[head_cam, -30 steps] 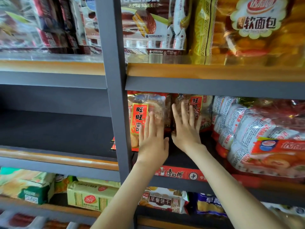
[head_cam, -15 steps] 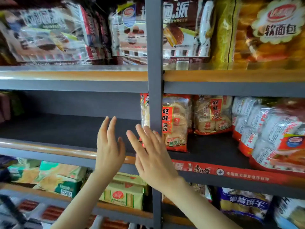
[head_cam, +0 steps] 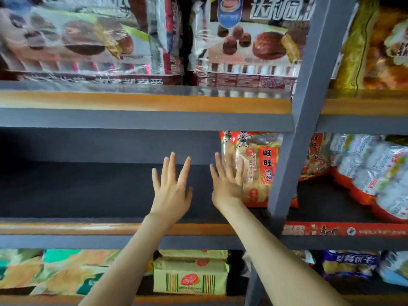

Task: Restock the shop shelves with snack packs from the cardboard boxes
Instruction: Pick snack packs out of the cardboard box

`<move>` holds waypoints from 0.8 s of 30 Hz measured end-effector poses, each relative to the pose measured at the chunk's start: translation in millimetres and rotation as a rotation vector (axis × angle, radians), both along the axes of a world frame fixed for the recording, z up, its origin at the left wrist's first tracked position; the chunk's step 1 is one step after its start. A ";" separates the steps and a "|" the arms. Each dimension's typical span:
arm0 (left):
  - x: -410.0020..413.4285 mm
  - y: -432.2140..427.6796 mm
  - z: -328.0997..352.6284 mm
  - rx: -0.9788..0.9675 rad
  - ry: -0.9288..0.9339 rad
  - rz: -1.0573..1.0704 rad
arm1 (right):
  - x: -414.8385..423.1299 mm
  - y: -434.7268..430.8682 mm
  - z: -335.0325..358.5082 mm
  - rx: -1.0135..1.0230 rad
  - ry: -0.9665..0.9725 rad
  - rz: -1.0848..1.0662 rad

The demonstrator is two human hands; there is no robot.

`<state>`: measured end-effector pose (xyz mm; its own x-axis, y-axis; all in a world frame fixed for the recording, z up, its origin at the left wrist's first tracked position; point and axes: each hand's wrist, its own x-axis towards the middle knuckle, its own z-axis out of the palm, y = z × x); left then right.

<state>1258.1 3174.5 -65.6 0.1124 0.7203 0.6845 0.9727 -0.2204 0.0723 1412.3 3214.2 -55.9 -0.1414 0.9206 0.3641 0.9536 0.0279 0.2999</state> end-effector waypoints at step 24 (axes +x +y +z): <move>84.1 -53.2 12.2 0.278 -0.475 -0.614 | 51.7 -128.4 16.6 0.662 0.338 0.654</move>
